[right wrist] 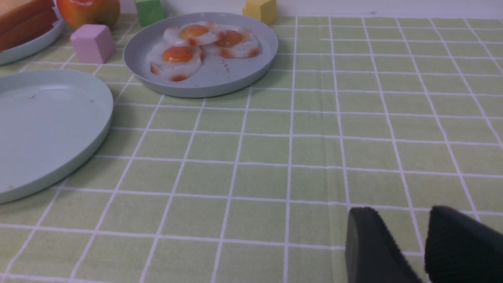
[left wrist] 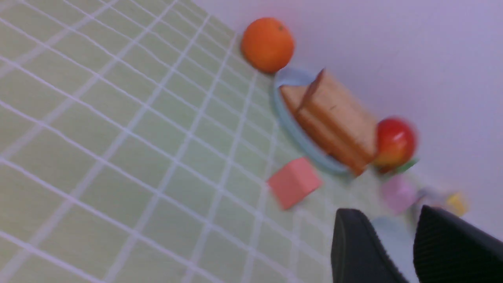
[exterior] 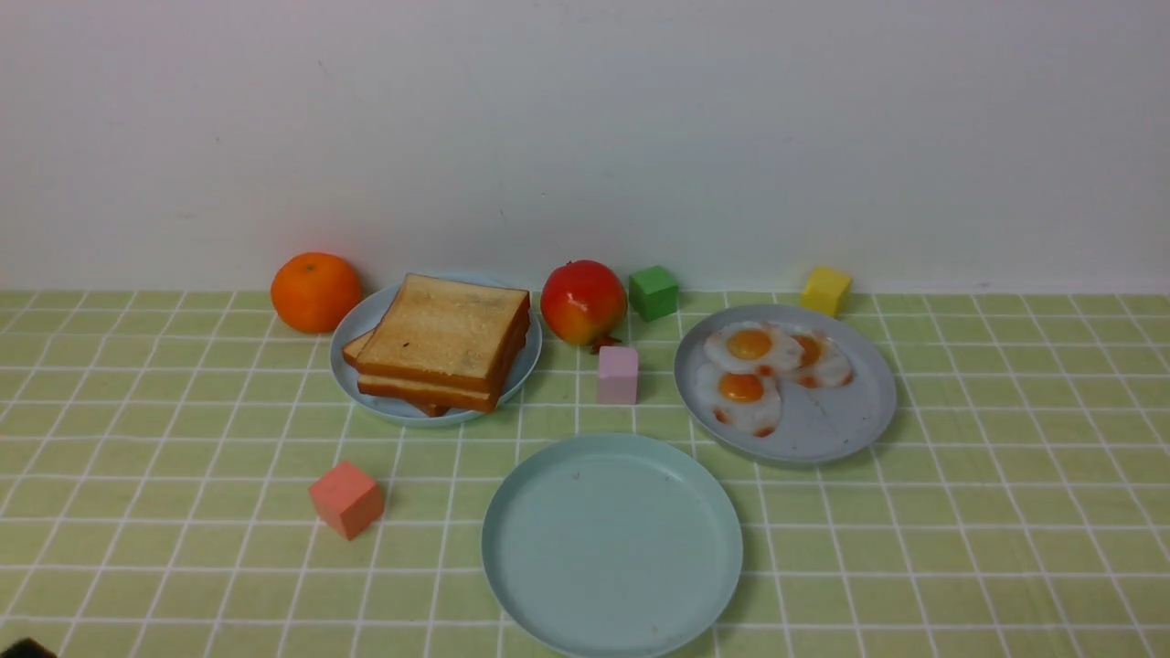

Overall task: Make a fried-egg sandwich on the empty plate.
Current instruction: Use the left arm to grab a slice of bread

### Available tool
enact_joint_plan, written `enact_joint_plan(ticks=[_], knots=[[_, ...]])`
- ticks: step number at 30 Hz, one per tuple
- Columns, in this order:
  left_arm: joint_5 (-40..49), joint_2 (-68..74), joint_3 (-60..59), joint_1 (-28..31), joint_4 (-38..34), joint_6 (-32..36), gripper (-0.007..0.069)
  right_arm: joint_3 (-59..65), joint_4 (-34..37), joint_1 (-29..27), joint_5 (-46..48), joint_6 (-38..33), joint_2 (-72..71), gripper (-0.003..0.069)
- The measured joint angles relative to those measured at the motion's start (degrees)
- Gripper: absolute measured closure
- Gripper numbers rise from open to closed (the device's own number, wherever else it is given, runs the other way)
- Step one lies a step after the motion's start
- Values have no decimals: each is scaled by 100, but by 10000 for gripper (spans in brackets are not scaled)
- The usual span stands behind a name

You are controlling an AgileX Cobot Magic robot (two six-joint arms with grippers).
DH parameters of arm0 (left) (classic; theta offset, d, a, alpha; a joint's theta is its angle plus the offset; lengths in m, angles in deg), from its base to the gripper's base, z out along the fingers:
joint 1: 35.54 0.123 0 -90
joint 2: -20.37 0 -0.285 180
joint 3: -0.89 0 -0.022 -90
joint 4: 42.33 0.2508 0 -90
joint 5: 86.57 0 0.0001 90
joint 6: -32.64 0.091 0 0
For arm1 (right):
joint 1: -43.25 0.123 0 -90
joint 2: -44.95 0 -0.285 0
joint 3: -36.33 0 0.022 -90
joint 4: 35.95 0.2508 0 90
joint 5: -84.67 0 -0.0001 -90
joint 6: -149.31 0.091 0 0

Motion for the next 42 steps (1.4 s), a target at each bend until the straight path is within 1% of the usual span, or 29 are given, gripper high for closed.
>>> enact_joint_plan(ticks=[3, 5, 8, 11, 12, 13, 15, 16, 19, 20, 21, 22, 23, 24, 26, 27, 28, 29, 30, 33, 34, 35, 37, 38, 39, 40, 41, 42], knots=[[-436, 0, 0, 0, -820, -413, 387, 0, 0, 0, 0, 0, 0, 418], [-651, 0, 0, 0, -1039, -488, 387, 0, 0, 0, 0, 0, 0, 418], [-828, 0, 5, 0, -1186, -489, 406, 0, 0, 0, 0, 0, 0, 418], [-356, 34, 295, 0, -1176, -152, 475, 0, 0, 0, 0, 0, 0, 418], [-195, 118, 467, 0, -1168, 74, 498, 0, 0, 0, 0, 0, 0, 418], [-5, 333, 701, 0, -1164, 423, 536, 0, 0, 0, 0, 0, 0, 418], [195, 643, 955, 0, -1149, 851, 566, 0, 0, 0, 0, 0, 0, 418], [457, 1194, 1353, -61, -1145, 1591, 603, 0, 0, 0, 0, 0, 0, 418], [954, 2093, 2050, -387, -1145, 2676, 626, 0, 0, 0, 0, 0, 0, 418], [1175, 2369, 2281, -502, -1128, 2942, 629, 0, 0, 0, 0, 0, 0, 418], [1235, 2440, 2340, -531, -1121, 3001, 629, 0, 0, 0, 0, 0, 0, 418], [1856, 3122, 2910, -777, -1006, 3412, 629, 0, 0, 0, 0, 0, 0, 418], [2230, 3517, 3242, -905, -921, 3530, 629, 0, 21, 0, -38, 0, 0, 418], [2299, 3674, 3376, -929, -881, 3543, 629, 0, 31, 0, -48, 0, 0, 418], [2865, 4277, 3906, -1139, -721, 3601, 629, 19, 277, 0, -196, 190, 0, 418], [3170, 4805, 4392, -1308, -563, 3597, 629, 49, 609, 0, -373, 400, 0, 418], [3275, 5160, 4705, -1426, -429, 3555, 629, 49, 959, 0, -563, 594, 0, 418], [3275, 5215, 4705, -1426, -429, 3543, 629, 49, 959, 0, -603, 625, 0, 418], [3336, 5625, 5093, -1615, -170, 3458, 629, 49, 1330, 0, -1001, 826, 0, 418], [3383, 6086, 5425, -1882, 227, 3341, 629, 49, 1669, 0, -1446, 986, 0, 418], [3439, 6476, 5660, -2148, 673, 3186, 629, 54, 2018, 0, -1777, 1198, 0, 418], [3471, 6685, 5779, -2330, 949, 3047, 630, 35, 2158, 0, -1849, 1276, 0, 419], [3499, 7098, 6021, -2676, 1504, 2701, 638, -223, 2342, 0, -1512, 1367, 0, 441], [3499, 7098, 6021, -2704, 1504, 2663, 638, -269, 2343, 0, -1439, 1367, 0, 445], [3509, 7519, 6308, -2901, 1979, 2321, 638, -858, 2337, 0, -622, 1246, 116, 491], [3509, 7519, 6308, -2915, 1979, 2285, 638, -937, 2337, 0, -515, 1214, 141, 498], [3529, 7741, 6481, -2952, 2159, 2151, 638, -1283, 2281, 0, -72, 1051, 273, 525], [3560, 8075, 6752, -2972, 2373, 1957, 638, -1941, 2198, 0, 781, 648, 643, 574]])
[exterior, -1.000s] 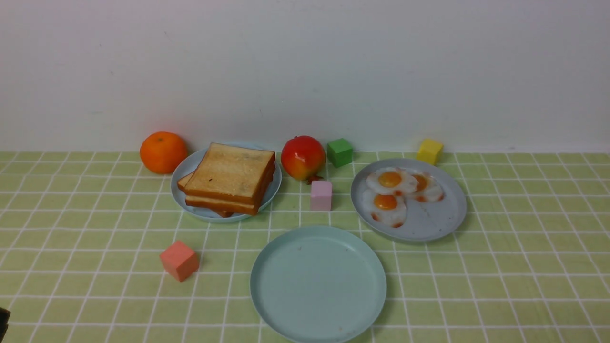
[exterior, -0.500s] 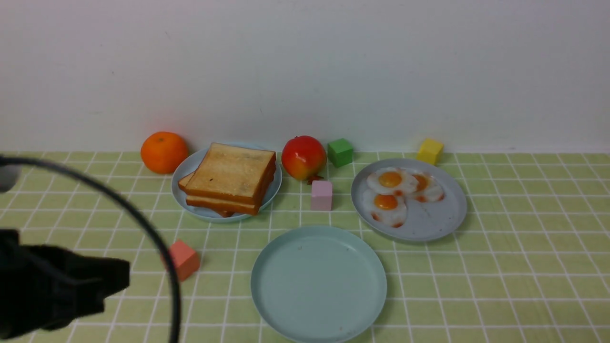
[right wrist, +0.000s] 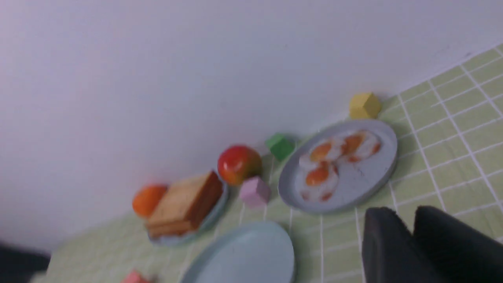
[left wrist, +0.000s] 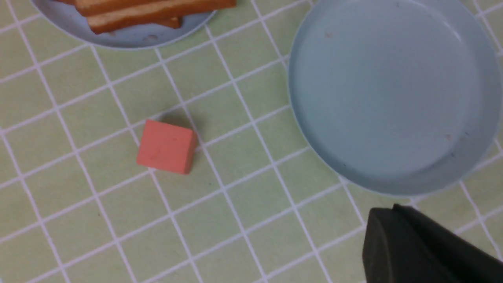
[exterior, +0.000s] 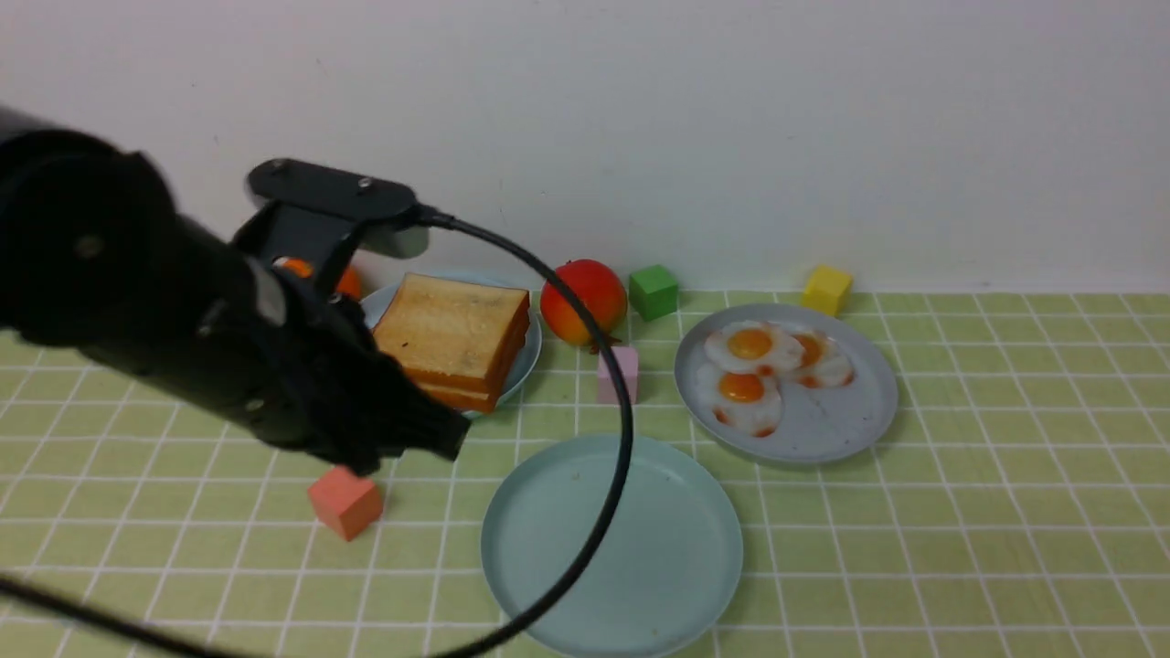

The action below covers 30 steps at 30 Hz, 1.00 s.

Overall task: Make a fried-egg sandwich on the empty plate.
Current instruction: Use the left arm to grab a slice of bread

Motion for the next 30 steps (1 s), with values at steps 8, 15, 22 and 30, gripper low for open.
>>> enact_joint_plan(ticks=[8, 15, 22, 30], knots=[[196, 2127, 1896, 71, 460, -382, 608, -2971, -211, 157, 3277, -1490, 1943, 669], [185, 3292, 3007, 123, 777, -474, 435, -3309, -75, 423, 3271, -1545, 2251, 669], [73, 4256, 3710, 143, 1827, -1541, 255, -3309, -81, 444, 3592, -1546, 2276, 666], [-110, 4638, 3737, 156, 2097, -1760, 245, -3309, -81, 444, 3632, -1556, 2276, 666]])
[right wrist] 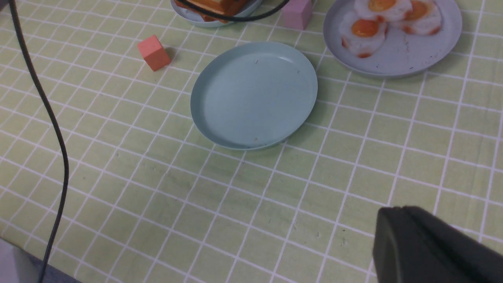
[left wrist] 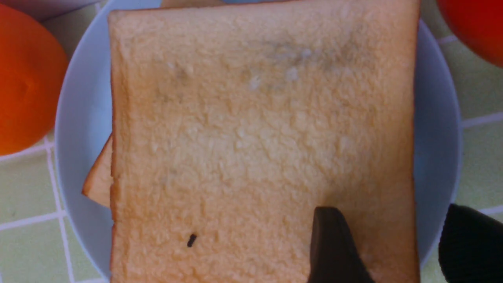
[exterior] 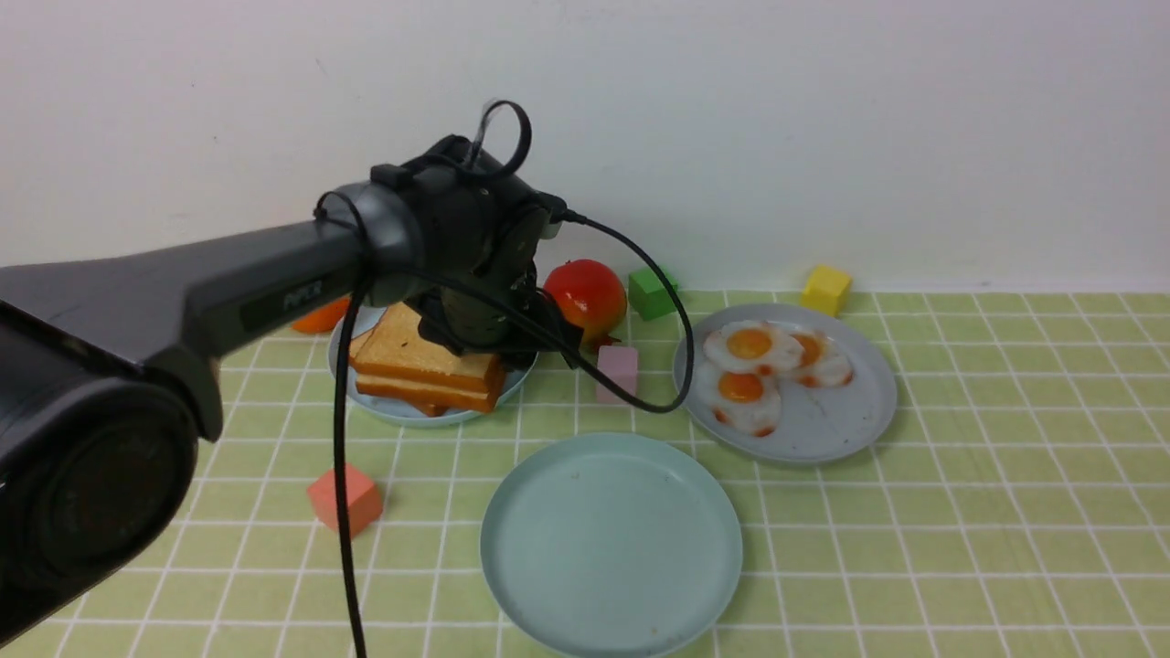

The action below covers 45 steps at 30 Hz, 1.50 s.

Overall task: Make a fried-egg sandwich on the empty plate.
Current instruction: Use the left arm to grab a slice of bread, then use the left arm to put a slice of bread into the empty plate in the middle

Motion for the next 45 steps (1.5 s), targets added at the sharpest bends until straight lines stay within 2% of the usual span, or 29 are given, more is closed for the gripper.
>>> enact_joint_plan(ticks=[5, 10, 11, 13, 17, 29, 34, 39, 45], knots=[[-20, 85, 35, 0, 51, -20, 257, 0, 0, 0, 0, 0, 0, 665], [1, 85, 40, 0, 51, -32, 384, 0, 0, 0, 7, 0, 0, 662], [1, 85, 40, 0, 51, -32, 391, 0, 0, 0, 13, 0, 0, 662], [-5, 85, 40, 0, 51, -32, 487, 0, 0, 0, 62, 0, 0, 662], [-19, 85, 40, 0, 75, -32, 537, 0, 0, 0, 82, 0, 0, 660], [66, -477, 22, 0, 5, 33, 548, 0, 0, 0, 130, 0, 0, 655], [650, -1181, -62, -122, -586, 572, 566, 0, 0, 0, 135, -129, 0, 652], [574, -2199, -1209, -904, -1328, 1830, 566, 0, -13, 0, 206, -162, -14, 652], [108, -2393, -2161, -1653, -1436, 2138, 568, 0, -138, 0, 280, -178, -58, 648]])
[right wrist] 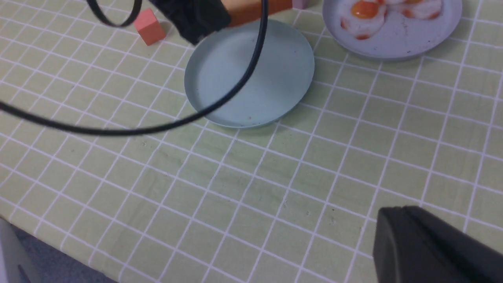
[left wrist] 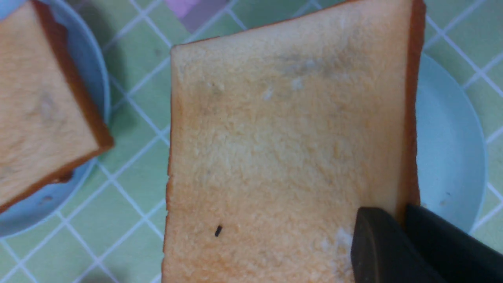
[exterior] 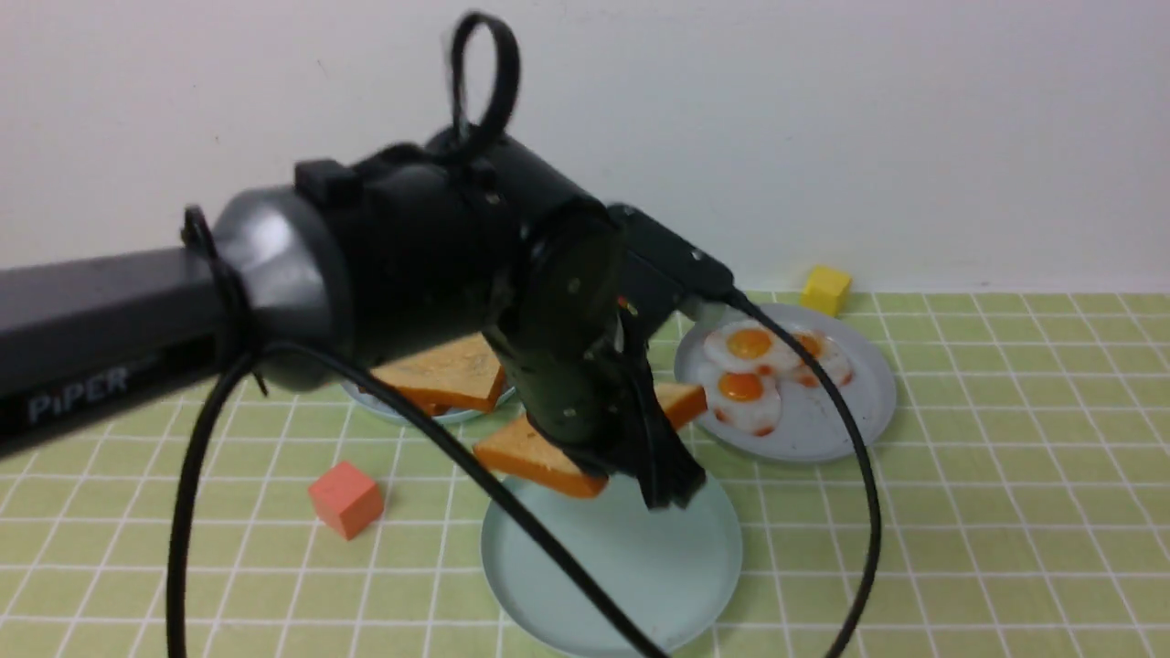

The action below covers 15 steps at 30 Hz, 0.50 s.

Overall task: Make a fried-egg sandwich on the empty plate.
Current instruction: Use the left arm to put a slice of bread into the empty plate in the middle

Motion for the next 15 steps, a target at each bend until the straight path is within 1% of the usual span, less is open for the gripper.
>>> enact_joint_plan(ticks=[3, 5, 10, 15], knots=[[-78, 176, -173, -257, 18, 14, 568, 0, -61, 0, 16, 0, 0, 645], [-171, 294, -181, -319, 23, 19, 568, 0, -62, 0, 23, 0, 0, 644], [-362, 514, -181, -336, 126, 19, 568, 0, -80, 0, 23, 0, 0, 643], [-417, 670, -198, -336, 508, 32, 568, 0, -120, 0, 23, 0, 0, 640]])
